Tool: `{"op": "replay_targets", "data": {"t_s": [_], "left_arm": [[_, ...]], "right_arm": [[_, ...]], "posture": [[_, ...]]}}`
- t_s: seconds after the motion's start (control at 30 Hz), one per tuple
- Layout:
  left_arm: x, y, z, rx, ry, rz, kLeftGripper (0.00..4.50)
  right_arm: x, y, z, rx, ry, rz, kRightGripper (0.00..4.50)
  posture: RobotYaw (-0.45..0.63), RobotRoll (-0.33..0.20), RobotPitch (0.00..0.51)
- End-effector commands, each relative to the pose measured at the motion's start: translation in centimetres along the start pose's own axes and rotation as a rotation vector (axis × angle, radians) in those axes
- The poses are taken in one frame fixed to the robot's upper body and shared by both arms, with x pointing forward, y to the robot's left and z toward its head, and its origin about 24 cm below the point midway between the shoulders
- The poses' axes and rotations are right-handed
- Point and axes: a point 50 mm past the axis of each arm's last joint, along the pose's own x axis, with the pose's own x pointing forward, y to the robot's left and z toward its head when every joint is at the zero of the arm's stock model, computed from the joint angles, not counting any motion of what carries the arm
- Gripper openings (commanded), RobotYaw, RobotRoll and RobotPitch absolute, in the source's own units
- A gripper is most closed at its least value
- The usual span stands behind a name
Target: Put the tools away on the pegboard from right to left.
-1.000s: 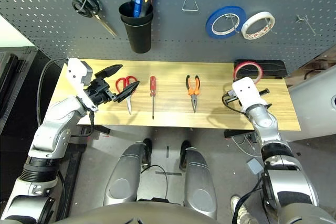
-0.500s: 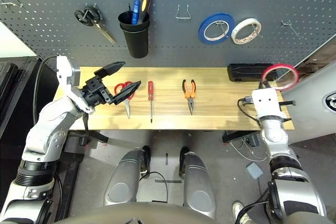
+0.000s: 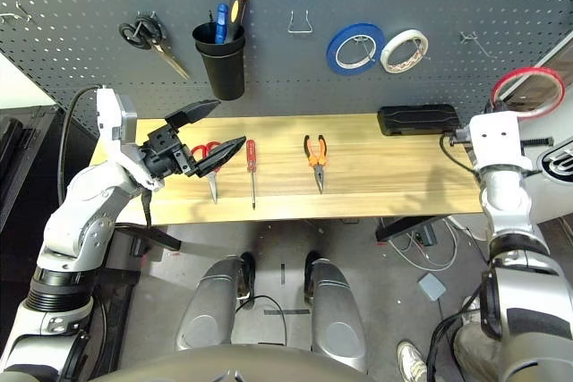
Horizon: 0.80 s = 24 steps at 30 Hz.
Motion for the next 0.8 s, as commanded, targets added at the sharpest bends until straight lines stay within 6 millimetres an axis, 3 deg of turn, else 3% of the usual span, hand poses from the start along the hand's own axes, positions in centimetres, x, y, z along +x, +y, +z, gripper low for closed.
{"op": "replay_targets", "data": {"t_s": [0.03,0.27,0.6,0.63,0.8], "left_arm": [[0.2,-0.1,-0.5,-0.007,0.028,-0.011,4.50],[0.5,-0.1,0.2,-0.015,0.009,-0.001,4.50],[0.7,-0.4,0.7,-0.052,0.008,0.007,4.50],[0.7,-0.4,0.7,-0.053,0.017,0.006,4.50],[0.3,-0.3,0.4,-0.050,0.055,0.026,4.50]], "right_arm": [[0.9,0.1,0.0,0.036,0.057,0.057,0.02],[3.8,1.1,1.6,0.120,0.165,0.131,0.02],[6.3,2.2,3.5,0.171,0.297,0.126,0.02],[6.5,2.2,4.0,0.180,0.262,0.106,0.59],[6.1,2.6,4.6,0.149,0.112,0.082,2.24]], "posture": [[0.18,0.000,0.156],[0.19,0.000,0.172],[0.21,0.000,0.207],[0.21,0.000,0.207],[0.23,0.000,0.221]]}}
